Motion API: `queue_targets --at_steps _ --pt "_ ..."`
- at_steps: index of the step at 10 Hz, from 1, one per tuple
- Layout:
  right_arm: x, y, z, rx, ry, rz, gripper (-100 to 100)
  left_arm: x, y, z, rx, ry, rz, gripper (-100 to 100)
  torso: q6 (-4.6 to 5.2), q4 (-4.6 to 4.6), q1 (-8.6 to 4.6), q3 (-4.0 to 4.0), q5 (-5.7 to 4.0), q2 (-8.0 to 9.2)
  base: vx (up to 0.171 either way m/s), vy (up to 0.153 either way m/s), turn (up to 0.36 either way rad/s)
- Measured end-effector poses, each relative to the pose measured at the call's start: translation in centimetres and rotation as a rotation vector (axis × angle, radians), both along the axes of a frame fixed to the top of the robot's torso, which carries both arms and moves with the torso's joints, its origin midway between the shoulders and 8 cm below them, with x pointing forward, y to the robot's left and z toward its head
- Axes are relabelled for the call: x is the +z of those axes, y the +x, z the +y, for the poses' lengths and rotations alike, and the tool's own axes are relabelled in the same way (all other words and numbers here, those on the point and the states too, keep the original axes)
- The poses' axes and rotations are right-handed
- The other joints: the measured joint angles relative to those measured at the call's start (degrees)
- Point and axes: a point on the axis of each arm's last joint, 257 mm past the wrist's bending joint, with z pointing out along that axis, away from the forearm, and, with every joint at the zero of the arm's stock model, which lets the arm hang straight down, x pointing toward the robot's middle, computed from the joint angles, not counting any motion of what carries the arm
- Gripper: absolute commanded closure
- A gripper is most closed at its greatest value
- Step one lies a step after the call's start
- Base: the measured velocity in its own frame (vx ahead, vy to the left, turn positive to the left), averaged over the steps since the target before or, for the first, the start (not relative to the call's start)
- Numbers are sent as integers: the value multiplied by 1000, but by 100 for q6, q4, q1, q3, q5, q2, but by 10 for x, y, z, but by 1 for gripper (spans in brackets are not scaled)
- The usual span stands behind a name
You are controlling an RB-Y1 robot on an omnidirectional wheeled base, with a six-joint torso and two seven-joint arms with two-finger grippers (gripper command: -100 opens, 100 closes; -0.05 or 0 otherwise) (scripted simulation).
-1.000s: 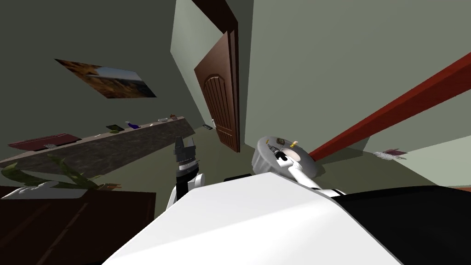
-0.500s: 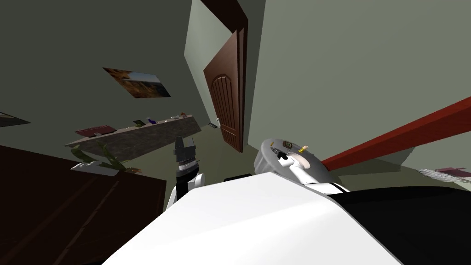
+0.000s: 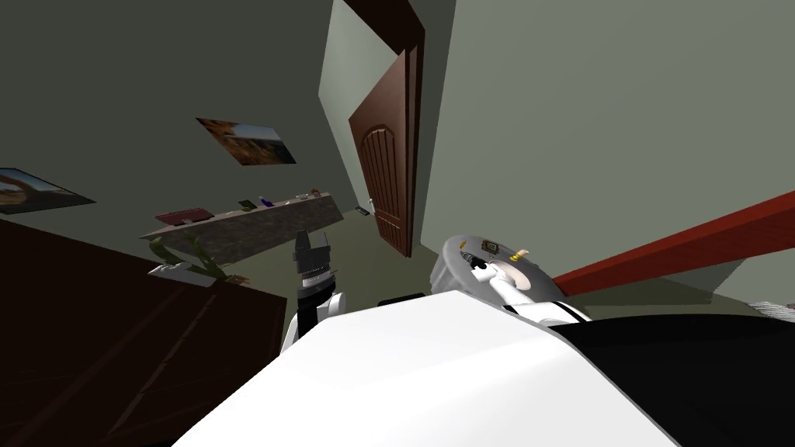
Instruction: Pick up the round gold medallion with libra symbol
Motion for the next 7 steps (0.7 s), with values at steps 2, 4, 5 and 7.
queue_targets --at_steps 2,4,5,7 --pt "-7 -9 -12 -22 -14 48 -100 0 0 0 0 0 0 0 -2 0 -1 -1 0 -2 4 -20 144" --pt "-12 -22 -26 -48 -28 102 -100 0 0 0 0 0 0 0 -1 -1 -4 -2 -1 -4 10 -20 122" --pt "-19 -30 -35 -66 -35 136 -100 0 0 0 0 0 0 0 -5 -1 -3 -3 -1 -6 8 -18 75" --pt "-20 -37 -38 -74 -42 157 -100 0 0 0 0 0 0 0 1 0 2 0 0 0 3 -9 49"
